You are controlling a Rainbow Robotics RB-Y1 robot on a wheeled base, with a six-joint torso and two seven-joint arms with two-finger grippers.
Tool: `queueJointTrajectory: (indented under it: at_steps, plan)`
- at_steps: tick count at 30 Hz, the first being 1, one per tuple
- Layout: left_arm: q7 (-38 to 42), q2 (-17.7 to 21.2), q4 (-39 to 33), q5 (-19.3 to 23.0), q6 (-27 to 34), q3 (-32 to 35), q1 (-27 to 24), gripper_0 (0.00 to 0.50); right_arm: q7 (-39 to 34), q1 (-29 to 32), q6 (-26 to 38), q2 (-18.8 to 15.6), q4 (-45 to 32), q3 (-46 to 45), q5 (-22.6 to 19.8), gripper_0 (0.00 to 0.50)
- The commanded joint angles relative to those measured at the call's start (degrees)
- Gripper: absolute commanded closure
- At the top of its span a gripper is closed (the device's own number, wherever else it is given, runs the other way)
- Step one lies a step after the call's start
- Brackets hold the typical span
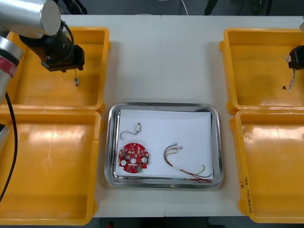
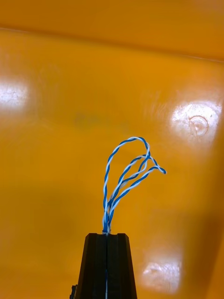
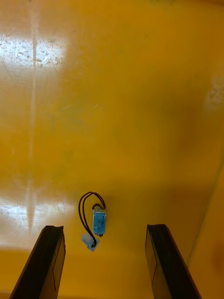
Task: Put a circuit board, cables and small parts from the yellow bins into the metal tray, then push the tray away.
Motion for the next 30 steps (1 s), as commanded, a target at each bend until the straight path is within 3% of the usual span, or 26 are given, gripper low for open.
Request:
queueJointTrajectory:
  at_steps: [1,9,19,30]
  plan:
    - [-6.6,0.4,-0.8,-0.4,-3.1,-0.9,1.6,0.000,-2.7,0.2,4.2,-4.0,-4.1,0.6,1.4,0.500]
    - [-7.7,-0.1,-0.9,-0.4,-4.8,-1.0,4.1,0.000,-6.3,0.2,12.3,-4.7,-8.7,-1.8,7.5,0.500]
    - [-8.4,-1.2,-0.9,-0.7,-8.1,-1.0,6.6,0.000,-11.0,0.2,21.8,-4.3,-17.2,-1.1,8.2,0.500]
    - [-8.4,-1.6,-0.9,-0.9,-11.1,-3.4,7.7,0.000,-13.0,1.5,32.4,-0.9,-28.8,-0.2,6.9,0.500]
